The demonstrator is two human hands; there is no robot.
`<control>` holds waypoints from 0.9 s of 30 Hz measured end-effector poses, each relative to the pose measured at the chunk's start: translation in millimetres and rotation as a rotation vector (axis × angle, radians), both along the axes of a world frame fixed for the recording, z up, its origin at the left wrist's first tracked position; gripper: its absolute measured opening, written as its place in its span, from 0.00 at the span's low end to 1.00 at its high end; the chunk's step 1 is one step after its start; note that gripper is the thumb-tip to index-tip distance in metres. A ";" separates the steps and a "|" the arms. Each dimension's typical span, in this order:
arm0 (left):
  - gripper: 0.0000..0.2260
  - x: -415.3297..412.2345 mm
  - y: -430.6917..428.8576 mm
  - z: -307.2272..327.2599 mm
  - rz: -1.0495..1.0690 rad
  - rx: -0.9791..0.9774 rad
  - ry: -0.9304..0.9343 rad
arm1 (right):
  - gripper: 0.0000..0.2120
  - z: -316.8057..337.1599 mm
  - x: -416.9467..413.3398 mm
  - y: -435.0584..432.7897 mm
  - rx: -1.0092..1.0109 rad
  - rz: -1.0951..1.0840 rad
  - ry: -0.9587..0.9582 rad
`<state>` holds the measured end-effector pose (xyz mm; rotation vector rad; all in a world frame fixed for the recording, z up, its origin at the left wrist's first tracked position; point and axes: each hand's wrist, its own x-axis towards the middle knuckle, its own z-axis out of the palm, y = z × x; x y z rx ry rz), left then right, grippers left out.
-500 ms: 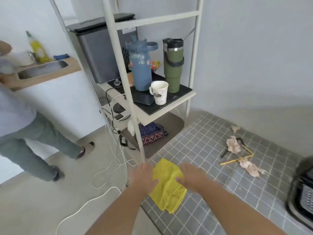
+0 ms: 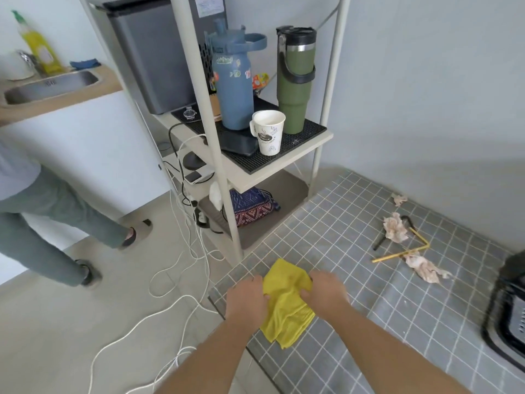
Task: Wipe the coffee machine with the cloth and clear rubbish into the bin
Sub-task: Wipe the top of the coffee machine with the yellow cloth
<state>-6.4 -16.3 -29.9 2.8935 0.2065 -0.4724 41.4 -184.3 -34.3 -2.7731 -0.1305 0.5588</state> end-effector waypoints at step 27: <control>0.11 58.0 -340.5 280.1 -0.551 -0.375 -0.715 | 0.05 289.7 -73.1 -325.8 0.602 -0.748 -0.916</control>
